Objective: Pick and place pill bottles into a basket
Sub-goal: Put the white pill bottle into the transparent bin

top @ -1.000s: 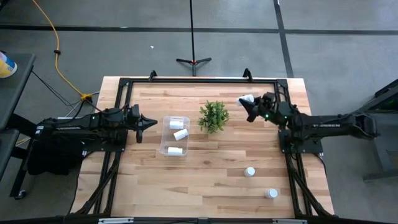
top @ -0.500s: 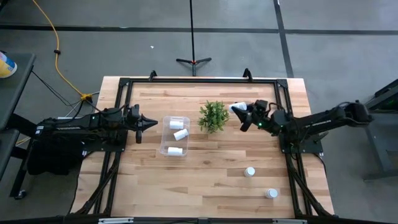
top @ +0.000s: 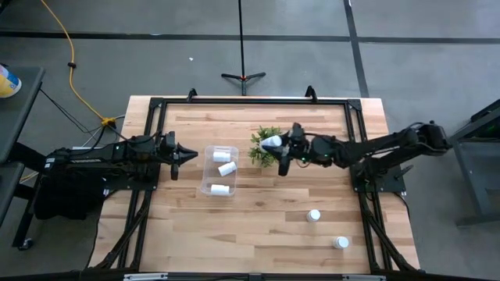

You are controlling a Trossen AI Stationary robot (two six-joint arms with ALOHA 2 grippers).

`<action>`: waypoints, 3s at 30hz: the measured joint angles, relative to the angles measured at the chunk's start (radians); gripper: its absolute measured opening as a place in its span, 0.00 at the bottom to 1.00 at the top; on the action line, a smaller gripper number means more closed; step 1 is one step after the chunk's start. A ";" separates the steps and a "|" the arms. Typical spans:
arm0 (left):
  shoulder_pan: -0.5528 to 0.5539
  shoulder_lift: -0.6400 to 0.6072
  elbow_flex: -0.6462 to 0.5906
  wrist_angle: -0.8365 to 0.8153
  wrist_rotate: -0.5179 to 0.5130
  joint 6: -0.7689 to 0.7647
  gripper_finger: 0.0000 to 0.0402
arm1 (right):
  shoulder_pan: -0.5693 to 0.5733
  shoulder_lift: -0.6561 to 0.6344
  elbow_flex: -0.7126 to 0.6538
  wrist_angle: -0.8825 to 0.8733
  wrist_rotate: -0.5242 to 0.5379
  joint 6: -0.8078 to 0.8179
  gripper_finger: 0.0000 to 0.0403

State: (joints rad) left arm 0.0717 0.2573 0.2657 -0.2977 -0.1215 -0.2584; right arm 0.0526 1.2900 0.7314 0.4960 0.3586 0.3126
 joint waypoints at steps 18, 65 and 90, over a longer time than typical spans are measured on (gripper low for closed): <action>0.000 0.000 0.000 -0.011 -0.027 0.000 0.08 | -0.046 0.325 0.404 -0.223 -0.332 -0.069 0.40; 0.000 0.000 0.000 -0.063 -0.056 0.026 0.05 | -0.057 0.760 0.577 -0.216 -0.490 -0.085 0.40; 0.000 0.000 0.000 -0.065 -0.056 0.045 0.12 | -0.044 0.776 0.576 -0.252 -0.416 -0.217 0.50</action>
State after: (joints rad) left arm 0.0717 0.2573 0.2657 -0.3630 -0.1772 -0.2138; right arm 0.0082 2.0655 1.3079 0.2443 -0.0578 0.0956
